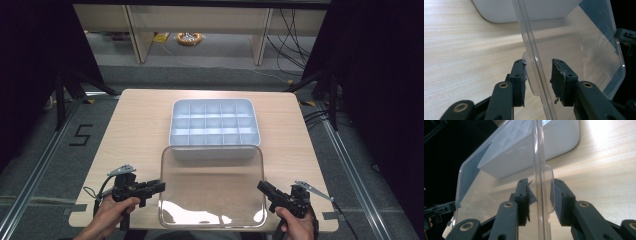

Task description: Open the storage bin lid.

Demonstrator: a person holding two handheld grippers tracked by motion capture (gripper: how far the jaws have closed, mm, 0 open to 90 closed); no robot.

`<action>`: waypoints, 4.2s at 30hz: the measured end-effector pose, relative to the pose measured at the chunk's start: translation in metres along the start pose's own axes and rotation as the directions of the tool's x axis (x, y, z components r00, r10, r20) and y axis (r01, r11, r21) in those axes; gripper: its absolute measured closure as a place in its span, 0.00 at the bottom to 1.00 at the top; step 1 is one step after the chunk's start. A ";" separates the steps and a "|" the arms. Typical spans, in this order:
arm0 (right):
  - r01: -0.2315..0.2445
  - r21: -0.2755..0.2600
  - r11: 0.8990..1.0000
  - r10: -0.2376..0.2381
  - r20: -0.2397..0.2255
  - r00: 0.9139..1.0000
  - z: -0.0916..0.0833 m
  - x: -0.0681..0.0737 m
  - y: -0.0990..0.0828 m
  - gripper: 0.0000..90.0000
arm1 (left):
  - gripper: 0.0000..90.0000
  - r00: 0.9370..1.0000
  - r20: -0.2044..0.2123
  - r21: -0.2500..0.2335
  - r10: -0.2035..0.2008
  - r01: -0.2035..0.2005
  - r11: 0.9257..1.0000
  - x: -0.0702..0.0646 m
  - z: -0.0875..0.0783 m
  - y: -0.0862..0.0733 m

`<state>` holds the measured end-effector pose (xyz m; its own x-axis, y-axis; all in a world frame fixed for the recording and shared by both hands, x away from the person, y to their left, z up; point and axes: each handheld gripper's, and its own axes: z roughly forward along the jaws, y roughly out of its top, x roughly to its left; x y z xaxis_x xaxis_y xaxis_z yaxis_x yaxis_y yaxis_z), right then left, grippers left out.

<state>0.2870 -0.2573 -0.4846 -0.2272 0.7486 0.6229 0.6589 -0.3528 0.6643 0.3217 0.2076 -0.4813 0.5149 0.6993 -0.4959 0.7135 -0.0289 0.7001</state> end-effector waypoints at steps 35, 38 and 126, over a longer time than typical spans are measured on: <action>0.033 0.100 0.994 -0.041 0.083 0.996 0.017 -0.016 -0.015 0.71 | 0.65 0.996 -0.053 0.117 0.066 -0.059 0.991 0.004 0.020 -0.015; 0.006 0.119 0.993 -0.018 0.096 0.995 0.019 -0.012 -0.015 0.70 | 0.64 0.995 -0.066 0.122 0.069 -0.061 0.991 0.004 0.021 -0.015; 0.226 0.026 0.974 -0.227 0.188 0.956 0.014 -0.014 0.003 0.43 | 0.37 0.978 -0.149 0.005 0.145 -0.146 0.989 0.015 0.009 -0.002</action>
<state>0.3020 -0.2612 -0.4965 -0.2318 0.9008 0.3672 0.6092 -0.1599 0.7768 0.3321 0.2115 -0.4944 0.5358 0.7866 -0.3069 0.6334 -0.1340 0.7622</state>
